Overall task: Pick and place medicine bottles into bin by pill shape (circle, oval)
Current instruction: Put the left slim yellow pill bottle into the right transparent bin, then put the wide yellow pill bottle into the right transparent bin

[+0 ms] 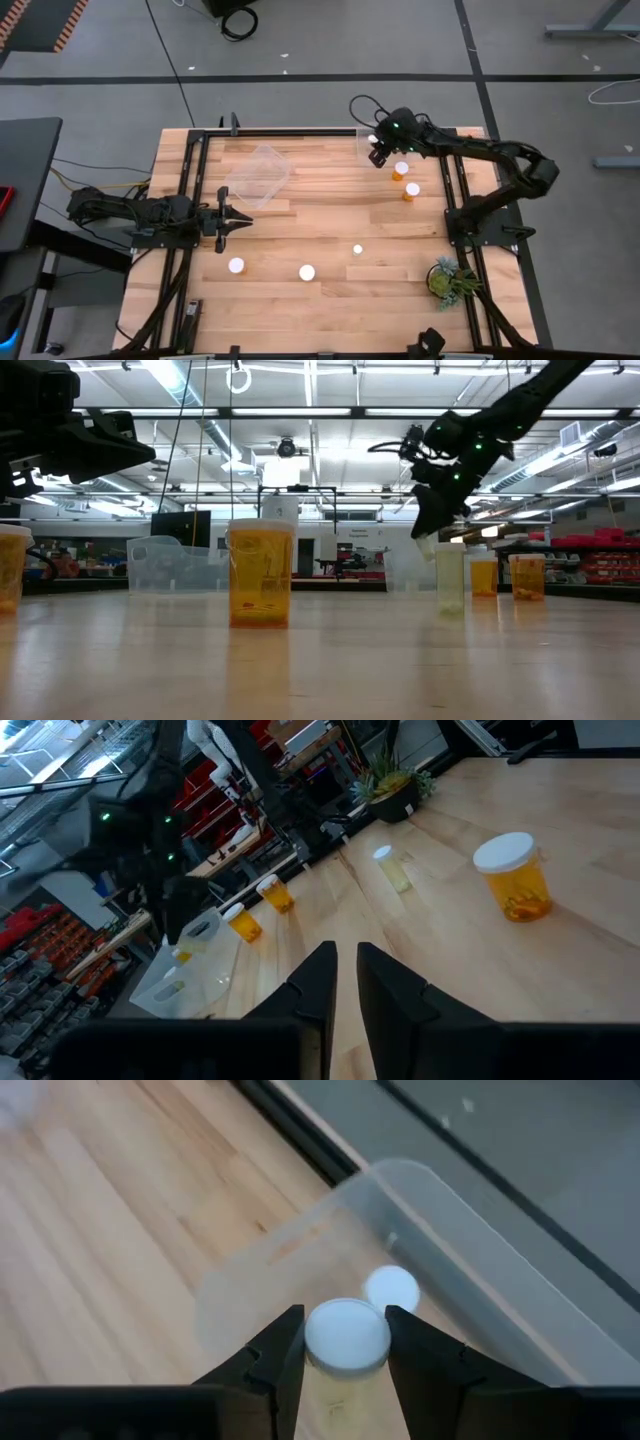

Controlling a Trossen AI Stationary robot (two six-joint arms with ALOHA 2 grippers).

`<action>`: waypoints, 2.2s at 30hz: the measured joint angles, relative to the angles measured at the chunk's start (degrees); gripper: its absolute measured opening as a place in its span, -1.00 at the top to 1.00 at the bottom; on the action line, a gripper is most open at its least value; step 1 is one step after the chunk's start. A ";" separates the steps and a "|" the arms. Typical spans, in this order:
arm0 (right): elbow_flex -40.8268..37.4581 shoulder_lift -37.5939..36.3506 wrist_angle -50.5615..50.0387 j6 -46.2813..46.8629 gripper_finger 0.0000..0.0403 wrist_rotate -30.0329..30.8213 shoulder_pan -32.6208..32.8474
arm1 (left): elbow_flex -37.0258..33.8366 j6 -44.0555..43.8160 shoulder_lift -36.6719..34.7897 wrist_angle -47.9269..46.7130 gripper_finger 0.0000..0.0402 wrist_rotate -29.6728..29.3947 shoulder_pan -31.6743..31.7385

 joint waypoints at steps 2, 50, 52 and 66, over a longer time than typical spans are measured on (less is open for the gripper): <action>-4.19 -2.49 5.59 0.19 0.30 -0.38 0.01 | -0.02 0.00 0.01 0.00 0.74 0.00 0.01; -18.69 9.61 41.86 7.78 0.10 4.80 2.52 | -0.02 0.00 -0.01 0.00 0.70 0.00 0.00; -18.69 8.93 41.32 7.52 0.04 4.80 2.54 | -0.01 0.01 -0.01 0.00 0.71 0.01 0.00; -18.67 -4.98 31.87 4.56 -0.05 4.98 3.65 | -0.02 0.00 0.01 -0.02 0.71 0.02 -0.01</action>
